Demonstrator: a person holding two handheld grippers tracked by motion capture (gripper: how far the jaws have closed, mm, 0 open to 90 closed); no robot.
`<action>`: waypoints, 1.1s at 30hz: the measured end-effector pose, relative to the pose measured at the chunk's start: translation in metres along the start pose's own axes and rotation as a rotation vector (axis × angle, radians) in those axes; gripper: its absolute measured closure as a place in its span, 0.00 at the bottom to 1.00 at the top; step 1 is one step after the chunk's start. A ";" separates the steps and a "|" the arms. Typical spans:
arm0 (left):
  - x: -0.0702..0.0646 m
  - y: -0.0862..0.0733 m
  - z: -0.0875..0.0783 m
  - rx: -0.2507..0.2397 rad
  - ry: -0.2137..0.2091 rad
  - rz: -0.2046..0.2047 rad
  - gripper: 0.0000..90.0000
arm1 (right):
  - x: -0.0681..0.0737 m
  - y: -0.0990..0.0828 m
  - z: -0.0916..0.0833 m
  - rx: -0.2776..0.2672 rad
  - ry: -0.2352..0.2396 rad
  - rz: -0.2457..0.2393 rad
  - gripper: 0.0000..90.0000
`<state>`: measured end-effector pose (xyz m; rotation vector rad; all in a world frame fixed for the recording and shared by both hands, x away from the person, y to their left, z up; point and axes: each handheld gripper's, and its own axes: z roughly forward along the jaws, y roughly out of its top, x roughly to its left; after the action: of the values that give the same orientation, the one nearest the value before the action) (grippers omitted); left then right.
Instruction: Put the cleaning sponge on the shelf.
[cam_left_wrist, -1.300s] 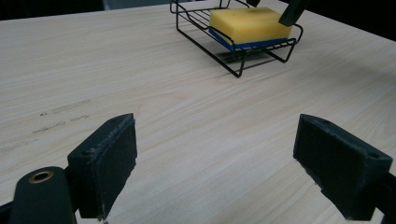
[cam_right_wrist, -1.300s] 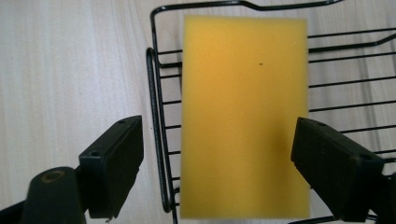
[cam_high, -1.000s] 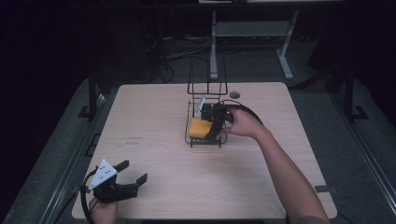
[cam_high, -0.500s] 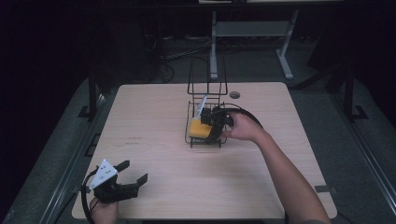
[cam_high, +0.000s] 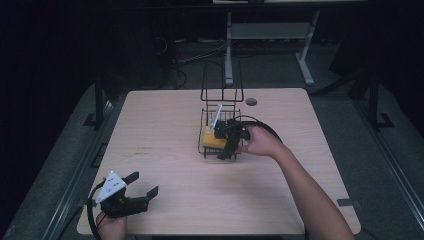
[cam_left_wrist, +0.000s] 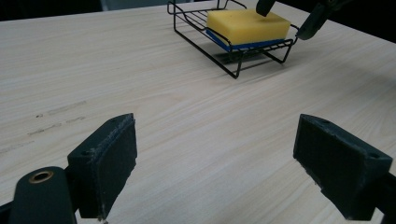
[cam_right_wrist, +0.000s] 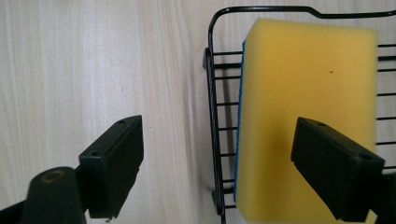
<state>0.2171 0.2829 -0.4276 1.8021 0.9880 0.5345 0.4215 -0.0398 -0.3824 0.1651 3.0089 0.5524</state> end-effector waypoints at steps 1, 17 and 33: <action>0.000 0.000 0.000 0.000 0.000 0.000 0.14 | 0.001 0.000 -0.001 0.003 -0.004 -0.005 0.19; 0.000 0.000 0.000 0.005 0.003 0.006 0.14 | 0.016 -0.011 -0.009 -0.017 -0.006 0.007 0.19; -0.001 0.000 0.002 0.013 0.006 0.007 0.14 | 0.027 -0.030 -0.007 -0.043 0.014 0.029 0.19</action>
<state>0.2179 0.2805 -0.4288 1.8176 0.9916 0.5394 0.3910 -0.0673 -0.3878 0.2028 3.0097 0.6233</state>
